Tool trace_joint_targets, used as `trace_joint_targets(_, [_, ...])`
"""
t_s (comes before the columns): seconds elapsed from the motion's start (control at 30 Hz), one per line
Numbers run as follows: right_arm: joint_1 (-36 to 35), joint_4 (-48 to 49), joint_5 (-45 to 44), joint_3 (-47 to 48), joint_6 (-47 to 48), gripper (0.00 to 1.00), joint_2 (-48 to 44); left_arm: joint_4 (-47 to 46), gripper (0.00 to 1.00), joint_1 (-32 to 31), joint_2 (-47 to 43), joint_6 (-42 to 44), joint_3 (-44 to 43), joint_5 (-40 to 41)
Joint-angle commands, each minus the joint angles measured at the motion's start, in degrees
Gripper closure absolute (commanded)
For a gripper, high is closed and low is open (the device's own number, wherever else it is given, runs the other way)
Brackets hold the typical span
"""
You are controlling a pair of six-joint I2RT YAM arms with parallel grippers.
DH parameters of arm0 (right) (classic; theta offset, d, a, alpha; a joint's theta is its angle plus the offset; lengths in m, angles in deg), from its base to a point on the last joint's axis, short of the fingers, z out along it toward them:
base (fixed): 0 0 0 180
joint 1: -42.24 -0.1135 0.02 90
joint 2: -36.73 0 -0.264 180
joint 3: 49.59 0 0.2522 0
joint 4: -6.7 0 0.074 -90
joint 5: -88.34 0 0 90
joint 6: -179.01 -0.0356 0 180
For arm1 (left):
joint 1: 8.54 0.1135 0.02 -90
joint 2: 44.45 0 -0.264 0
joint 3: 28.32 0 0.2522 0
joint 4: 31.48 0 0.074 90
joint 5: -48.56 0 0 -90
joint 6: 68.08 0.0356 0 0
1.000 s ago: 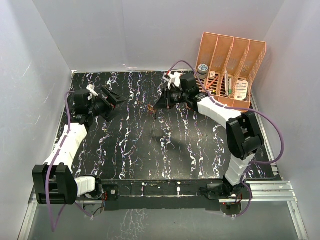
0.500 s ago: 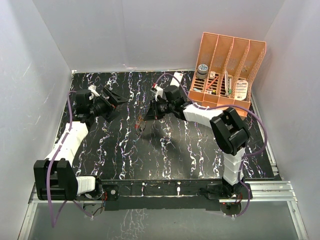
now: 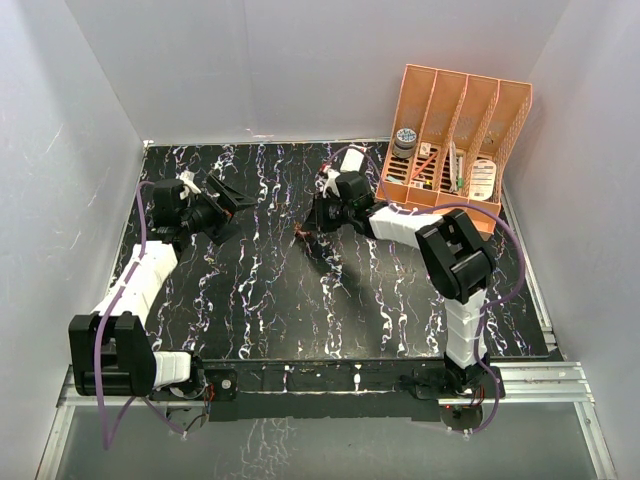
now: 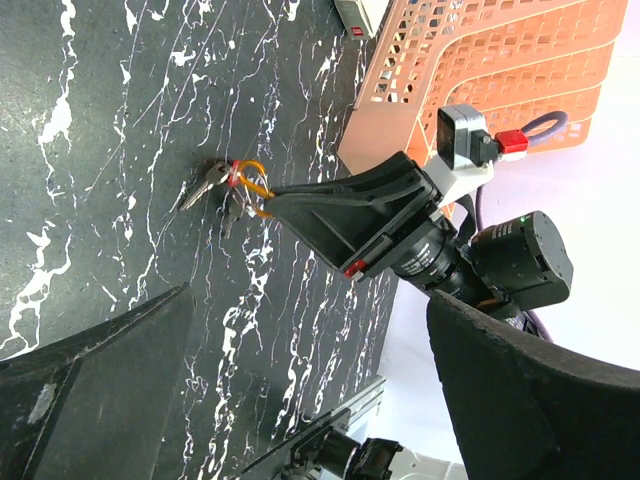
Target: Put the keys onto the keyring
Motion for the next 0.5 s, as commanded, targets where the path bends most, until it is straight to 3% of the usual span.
trace_joint_targets(0.0, [1.42, 4.0, -9.11, -1.55, -3.04, 0.76, -4.11, -0.47, 0.01, 0.27, 0.12, 0.29, -0.79, -1.91])
trace_joint_targets(0.07, [2.28, 7.1, -12.71, -5.72, -5.52, 0.57, -7.61, -0.16, 0.01, 0.22, 0.33, 0.63, -1.11, -1.88])
trace_joint_targets(0.17, [2.59, 10.42, -17.87, -9.8, -6.22, 0.41, -12.37, 0.21, 0.01, 0.24, 0.24, 0.59, -1.18, -1.21])
trace_joint_targets(0.47, [2.59, 9.92, -24.39, -12.46, -2.73, 0.31, -21.9, 2.45, 0.01, 0.22, 1.53, 2.19, -4.15, -0.08])
